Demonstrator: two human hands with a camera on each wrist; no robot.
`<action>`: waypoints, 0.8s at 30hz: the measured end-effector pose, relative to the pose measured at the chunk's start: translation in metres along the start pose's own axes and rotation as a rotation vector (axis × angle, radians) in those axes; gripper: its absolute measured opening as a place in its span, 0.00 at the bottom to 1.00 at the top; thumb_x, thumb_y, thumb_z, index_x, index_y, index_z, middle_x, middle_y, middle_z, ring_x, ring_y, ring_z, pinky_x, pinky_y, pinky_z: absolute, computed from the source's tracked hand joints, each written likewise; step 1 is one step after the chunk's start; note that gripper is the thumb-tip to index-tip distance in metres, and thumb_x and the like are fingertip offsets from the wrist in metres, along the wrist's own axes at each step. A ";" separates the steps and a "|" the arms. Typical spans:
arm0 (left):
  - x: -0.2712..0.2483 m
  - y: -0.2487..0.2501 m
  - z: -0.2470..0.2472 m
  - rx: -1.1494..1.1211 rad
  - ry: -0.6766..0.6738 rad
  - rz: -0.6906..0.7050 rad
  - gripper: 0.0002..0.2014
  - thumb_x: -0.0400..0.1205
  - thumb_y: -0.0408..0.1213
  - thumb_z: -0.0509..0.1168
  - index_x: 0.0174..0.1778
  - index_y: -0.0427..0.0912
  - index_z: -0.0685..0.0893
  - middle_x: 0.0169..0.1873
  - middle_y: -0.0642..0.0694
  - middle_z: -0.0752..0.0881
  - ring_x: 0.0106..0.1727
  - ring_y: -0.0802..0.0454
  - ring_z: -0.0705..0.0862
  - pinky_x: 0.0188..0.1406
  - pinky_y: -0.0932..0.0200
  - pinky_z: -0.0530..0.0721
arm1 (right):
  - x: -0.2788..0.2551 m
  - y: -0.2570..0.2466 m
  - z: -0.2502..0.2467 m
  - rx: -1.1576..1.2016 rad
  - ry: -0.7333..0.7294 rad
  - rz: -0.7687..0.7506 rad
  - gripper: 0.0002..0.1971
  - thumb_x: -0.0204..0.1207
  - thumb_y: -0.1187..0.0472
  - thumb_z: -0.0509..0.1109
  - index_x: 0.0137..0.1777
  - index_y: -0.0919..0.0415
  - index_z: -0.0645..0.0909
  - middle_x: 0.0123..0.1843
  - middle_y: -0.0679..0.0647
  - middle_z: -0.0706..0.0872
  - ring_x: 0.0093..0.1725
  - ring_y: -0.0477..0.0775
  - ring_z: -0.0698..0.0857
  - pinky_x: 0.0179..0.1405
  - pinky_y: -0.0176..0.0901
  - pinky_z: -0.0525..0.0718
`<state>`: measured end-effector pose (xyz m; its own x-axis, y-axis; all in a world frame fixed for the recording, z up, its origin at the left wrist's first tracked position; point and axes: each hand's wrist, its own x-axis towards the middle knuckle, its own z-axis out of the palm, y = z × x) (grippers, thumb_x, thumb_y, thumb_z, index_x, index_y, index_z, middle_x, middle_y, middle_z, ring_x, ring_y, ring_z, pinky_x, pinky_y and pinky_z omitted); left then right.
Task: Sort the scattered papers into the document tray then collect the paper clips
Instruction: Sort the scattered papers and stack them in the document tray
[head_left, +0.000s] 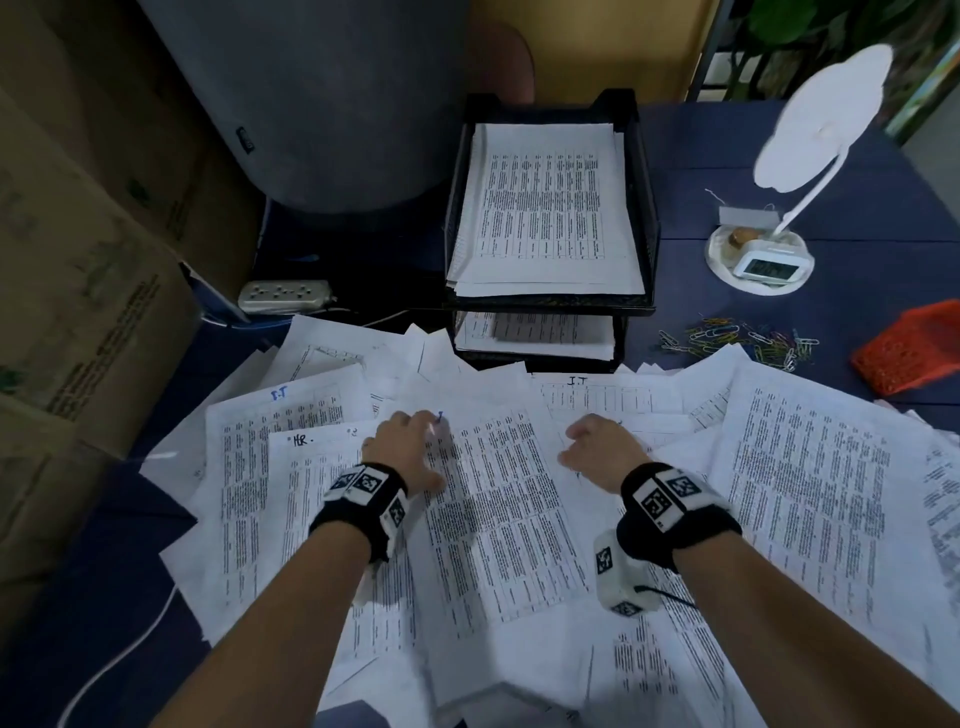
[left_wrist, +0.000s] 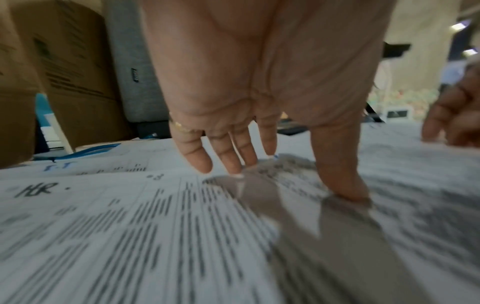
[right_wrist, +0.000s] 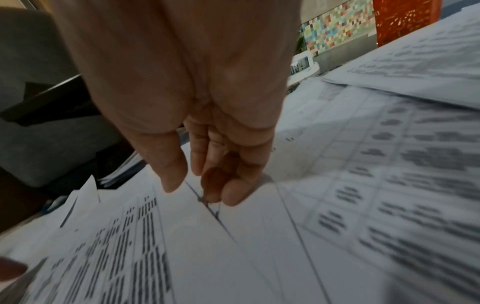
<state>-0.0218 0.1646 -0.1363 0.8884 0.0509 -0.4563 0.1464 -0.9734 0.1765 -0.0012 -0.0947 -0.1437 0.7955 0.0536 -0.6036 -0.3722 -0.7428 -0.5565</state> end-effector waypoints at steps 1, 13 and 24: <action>0.000 -0.001 0.001 0.003 0.005 -0.006 0.42 0.67 0.51 0.78 0.75 0.52 0.66 0.68 0.44 0.73 0.69 0.44 0.72 0.69 0.43 0.72 | -0.003 0.000 0.002 -0.030 -0.012 -0.015 0.21 0.75 0.56 0.72 0.66 0.60 0.75 0.60 0.51 0.84 0.56 0.53 0.85 0.59 0.45 0.82; 0.011 0.002 -0.004 -0.067 -0.043 0.047 0.21 0.71 0.38 0.76 0.59 0.46 0.81 0.58 0.43 0.78 0.61 0.42 0.79 0.60 0.47 0.81 | -0.020 -0.005 0.002 0.066 0.013 0.039 0.30 0.77 0.60 0.72 0.77 0.61 0.65 0.71 0.61 0.76 0.67 0.59 0.78 0.55 0.39 0.73; -0.003 -0.006 -0.017 -0.668 -0.044 0.194 0.14 0.74 0.22 0.71 0.38 0.50 0.83 0.38 0.54 0.84 0.39 0.60 0.81 0.40 0.71 0.77 | -0.019 0.000 0.005 0.171 0.136 -0.001 0.24 0.72 0.57 0.77 0.65 0.63 0.75 0.64 0.58 0.81 0.60 0.57 0.80 0.58 0.44 0.77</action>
<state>-0.0184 0.1736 -0.1213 0.9092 -0.1327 -0.3947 0.2358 -0.6172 0.7507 -0.0182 -0.0925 -0.1349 0.8488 -0.0444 -0.5269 -0.4376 -0.6183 -0.6528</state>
